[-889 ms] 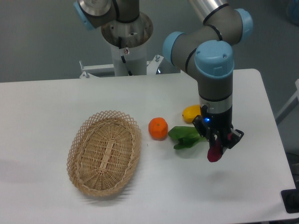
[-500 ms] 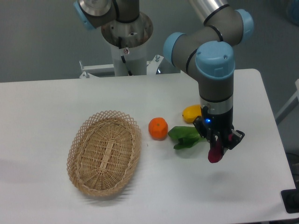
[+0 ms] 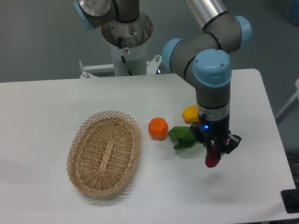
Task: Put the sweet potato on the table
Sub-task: 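Hold the purple sweet potato in the gripper and begin lifting it, then carry the sweet potato toward the table beside the wicker basket and lower it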
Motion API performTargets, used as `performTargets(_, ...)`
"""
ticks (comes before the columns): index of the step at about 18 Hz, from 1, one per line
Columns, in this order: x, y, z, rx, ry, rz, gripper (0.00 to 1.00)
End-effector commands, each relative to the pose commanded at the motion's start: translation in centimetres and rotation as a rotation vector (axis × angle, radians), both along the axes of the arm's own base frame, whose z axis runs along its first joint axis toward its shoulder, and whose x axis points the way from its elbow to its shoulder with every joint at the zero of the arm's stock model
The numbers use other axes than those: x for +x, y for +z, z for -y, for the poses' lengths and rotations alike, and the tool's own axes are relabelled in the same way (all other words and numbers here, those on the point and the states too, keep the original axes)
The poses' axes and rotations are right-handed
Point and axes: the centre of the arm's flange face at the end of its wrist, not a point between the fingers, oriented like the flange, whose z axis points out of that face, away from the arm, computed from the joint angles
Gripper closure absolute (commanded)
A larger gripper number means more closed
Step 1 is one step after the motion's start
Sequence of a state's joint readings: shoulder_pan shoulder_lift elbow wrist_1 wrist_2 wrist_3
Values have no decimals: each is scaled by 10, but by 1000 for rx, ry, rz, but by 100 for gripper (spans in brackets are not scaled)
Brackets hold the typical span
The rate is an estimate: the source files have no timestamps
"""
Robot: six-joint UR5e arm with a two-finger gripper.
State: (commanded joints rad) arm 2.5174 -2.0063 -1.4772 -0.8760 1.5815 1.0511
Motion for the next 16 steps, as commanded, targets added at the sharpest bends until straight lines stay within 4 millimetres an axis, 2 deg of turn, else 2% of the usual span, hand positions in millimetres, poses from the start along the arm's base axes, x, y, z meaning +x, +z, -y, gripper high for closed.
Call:
performTargets(1, 4, -2, -6, 15, 25, 1, 82)
performTargets(5, 12, -32, -39, 108, 142, -13, 82)
performTargets(8, 21, -51, -53, 133, 218, 18, 82)
performTargets(12, 48, -86, -69, 105, 262, 54, 81)
performTargets(14, 66, -104, -83, 60, 247, 32, 81)
performTargets(16, 74, -121, -92, 24, 256, 16, 81)
